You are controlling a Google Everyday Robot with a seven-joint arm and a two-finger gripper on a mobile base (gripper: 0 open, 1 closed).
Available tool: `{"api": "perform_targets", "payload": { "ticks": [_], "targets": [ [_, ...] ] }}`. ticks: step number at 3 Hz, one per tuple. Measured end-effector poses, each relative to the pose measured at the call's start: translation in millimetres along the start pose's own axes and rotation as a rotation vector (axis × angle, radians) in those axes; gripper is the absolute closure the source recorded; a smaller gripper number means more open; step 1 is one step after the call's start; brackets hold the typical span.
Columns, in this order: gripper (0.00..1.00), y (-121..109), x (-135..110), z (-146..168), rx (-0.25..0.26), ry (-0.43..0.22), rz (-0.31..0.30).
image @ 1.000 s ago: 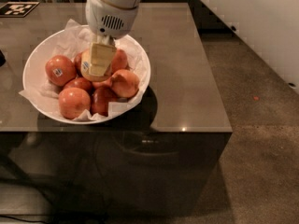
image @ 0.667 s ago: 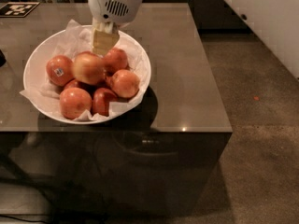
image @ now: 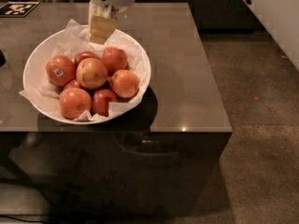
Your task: Pick apple from white bowl
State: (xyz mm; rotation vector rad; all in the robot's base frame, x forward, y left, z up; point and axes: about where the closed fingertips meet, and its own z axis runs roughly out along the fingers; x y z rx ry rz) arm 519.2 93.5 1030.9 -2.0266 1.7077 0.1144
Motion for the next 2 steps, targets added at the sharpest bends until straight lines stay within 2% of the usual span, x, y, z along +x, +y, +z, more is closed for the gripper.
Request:
{"api": "perform_targets", "payload": {
  "ticks": [2],
  "targets": [
    [0.35,0.0,0.0,0.0,0.0,0.0,0.0]
  ]
}}
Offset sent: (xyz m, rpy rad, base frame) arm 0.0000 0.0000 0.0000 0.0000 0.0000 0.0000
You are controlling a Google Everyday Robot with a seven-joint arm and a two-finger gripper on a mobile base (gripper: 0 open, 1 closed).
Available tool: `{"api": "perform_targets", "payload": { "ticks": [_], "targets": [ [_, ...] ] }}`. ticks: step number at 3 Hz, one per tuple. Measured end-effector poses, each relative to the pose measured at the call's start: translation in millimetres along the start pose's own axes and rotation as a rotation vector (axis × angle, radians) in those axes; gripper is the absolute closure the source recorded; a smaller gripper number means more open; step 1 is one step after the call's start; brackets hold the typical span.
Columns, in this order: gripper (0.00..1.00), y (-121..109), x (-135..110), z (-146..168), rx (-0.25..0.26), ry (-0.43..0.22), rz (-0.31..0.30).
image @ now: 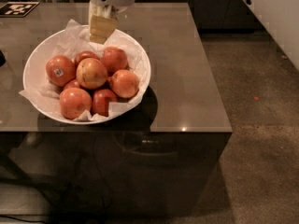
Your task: Pick apple from white bowl
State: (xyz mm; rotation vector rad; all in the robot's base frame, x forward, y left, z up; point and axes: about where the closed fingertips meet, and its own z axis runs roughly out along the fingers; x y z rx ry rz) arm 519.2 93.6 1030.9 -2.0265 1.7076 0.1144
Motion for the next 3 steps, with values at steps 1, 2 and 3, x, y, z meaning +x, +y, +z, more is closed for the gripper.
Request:
{"api": "perform_targets", "payload": {
  "ticks": [1,2,3],
  "targets": [
    [0.12,0.0,0.0,0.0,0.0,0.0,0.0],
    [0.0,0.0,0.0,0.0,0.0,0.0,0.0],
    [0.0,-1.6,-2.0,3.5,0.003,0.005,-0.01]
  ]
}}
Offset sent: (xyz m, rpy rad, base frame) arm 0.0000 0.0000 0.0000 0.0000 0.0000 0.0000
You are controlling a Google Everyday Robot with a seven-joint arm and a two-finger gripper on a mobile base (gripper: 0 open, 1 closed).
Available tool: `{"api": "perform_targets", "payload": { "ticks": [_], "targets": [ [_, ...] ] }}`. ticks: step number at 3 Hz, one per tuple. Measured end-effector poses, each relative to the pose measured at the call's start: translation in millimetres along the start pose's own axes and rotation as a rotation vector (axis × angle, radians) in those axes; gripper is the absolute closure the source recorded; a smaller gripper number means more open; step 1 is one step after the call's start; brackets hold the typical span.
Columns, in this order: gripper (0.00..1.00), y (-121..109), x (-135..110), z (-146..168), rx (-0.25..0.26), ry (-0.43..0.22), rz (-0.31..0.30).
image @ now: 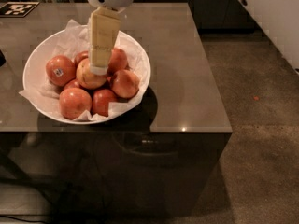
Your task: Pick apple from white bowl
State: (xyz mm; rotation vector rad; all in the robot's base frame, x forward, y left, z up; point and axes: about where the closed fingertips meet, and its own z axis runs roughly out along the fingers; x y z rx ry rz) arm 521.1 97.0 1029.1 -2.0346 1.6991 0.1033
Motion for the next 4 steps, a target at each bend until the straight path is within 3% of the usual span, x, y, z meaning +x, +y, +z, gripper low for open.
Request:
{"api": "perform_targets", "payload": {
  "ticks": [4],
  "targets": [
    [0.0,0,-4,62,-0.052,0.047,-0.028]
  ]
}}
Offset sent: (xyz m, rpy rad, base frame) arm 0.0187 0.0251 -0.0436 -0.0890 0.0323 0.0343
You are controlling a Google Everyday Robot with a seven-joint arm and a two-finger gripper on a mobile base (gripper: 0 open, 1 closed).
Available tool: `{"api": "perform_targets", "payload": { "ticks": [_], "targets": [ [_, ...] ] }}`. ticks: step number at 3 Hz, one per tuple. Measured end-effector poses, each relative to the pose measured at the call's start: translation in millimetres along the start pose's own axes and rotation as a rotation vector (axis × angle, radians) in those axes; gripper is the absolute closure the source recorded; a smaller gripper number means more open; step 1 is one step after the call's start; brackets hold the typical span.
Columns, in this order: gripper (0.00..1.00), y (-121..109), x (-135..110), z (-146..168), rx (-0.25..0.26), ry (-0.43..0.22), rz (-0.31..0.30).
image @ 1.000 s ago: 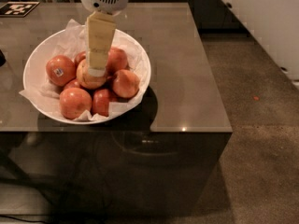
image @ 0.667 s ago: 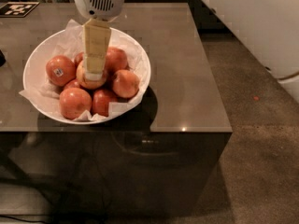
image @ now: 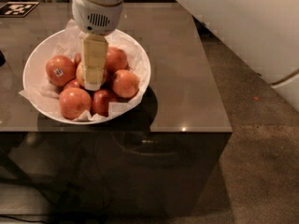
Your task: Pick apple from white bowl
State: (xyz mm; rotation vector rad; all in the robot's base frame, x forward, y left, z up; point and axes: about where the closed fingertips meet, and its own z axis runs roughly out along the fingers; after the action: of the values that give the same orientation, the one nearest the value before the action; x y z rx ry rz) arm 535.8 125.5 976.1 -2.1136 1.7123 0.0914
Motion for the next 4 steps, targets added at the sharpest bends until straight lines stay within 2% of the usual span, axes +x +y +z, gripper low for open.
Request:
{"api": "perform_targets", "payload": {
  "ticks": [2,4],
  "targets": [
    [0.0,-6,9,29,-0.023,0.055,-0.042],
    [0.0,-6,19,38,-0.036,0.05,-0.023]
  ]
}}
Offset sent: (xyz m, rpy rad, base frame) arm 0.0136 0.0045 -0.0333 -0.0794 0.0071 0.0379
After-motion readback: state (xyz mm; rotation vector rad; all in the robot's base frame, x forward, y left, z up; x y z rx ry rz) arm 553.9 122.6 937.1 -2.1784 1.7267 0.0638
